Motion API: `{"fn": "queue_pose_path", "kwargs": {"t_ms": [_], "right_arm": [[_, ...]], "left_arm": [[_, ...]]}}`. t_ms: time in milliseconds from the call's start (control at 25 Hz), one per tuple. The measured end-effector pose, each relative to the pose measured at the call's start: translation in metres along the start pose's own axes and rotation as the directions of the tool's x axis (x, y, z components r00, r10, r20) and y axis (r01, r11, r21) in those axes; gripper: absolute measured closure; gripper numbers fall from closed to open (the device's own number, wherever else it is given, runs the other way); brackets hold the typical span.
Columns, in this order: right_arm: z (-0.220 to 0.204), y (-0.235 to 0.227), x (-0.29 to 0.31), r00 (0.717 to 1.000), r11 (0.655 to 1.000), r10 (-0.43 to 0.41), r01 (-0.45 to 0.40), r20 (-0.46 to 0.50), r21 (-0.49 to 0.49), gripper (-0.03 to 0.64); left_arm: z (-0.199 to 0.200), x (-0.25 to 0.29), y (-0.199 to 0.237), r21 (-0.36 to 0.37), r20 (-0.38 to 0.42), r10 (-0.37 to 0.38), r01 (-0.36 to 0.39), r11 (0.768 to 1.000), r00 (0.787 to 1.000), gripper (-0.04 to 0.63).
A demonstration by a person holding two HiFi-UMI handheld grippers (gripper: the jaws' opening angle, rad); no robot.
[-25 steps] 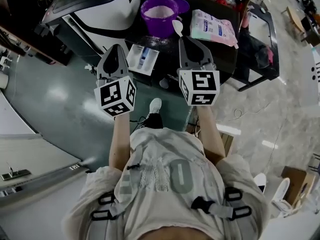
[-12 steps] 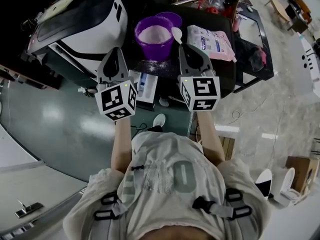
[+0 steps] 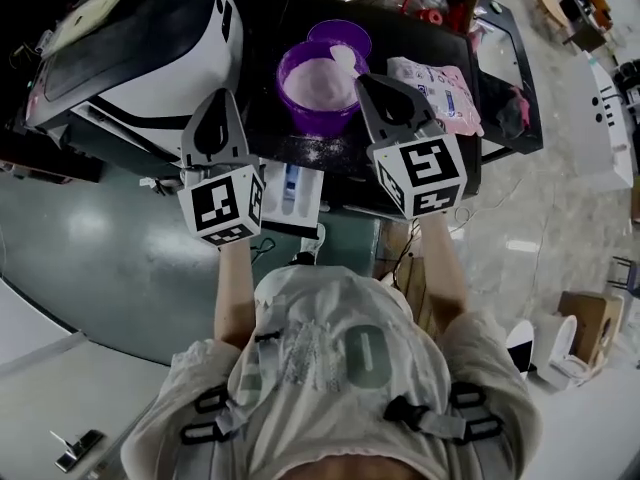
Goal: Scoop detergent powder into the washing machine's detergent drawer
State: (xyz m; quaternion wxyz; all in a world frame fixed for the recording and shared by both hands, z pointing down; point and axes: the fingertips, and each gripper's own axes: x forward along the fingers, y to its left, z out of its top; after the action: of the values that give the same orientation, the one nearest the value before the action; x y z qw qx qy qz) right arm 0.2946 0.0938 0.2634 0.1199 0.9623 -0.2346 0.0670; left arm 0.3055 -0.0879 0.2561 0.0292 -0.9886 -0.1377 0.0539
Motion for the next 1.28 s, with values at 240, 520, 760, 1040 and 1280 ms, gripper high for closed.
{"fn": "queue_pose_path", "kwargs": {"t_ms": [240,520,760,1040,1280], "right_arm": [[0.001,-0.001,0.045,0.979,0.98,0.128,-0.149,-0.157,-0.135,0.606],[-0.02,0.002,0.082,0.896,0.913,0.207,-0.321,-0.393,-0.251,0.606],[-0.047,0.009,0.1,0.819,0.849,0.21,-0.424,-0.534,-0.317,0.606],[-0.069,-0.003,0.114,0.78,0.792,0.093,-0.435,-0.619,-0.429,0.606],[-0.086,0.007,0.121,0.749,0.803,0.1,-0.45,-0.655,-0.391,0.606]], "left_arm": [[-0.018,0.018,0.025,0.016,0.008,-0.015,0.015,1.0,1.0,0.574],[-0.047,0.025,0.04,0.019,-0.025,-0.016,0.016,1.0,1.0,0.574],[-0.064,0.035,0.033,0.054,-0.079,-0.043,0.048,0.997,0.996,0.574],[-0.082,0.041,0.029,0.048,-0.111,-0.057,0.063,0.997,0.992,0.574],[-0.094,0.038,0.026,0.039,-0.127,-0.067,0.073,0.997,0.99,0.574]]}}
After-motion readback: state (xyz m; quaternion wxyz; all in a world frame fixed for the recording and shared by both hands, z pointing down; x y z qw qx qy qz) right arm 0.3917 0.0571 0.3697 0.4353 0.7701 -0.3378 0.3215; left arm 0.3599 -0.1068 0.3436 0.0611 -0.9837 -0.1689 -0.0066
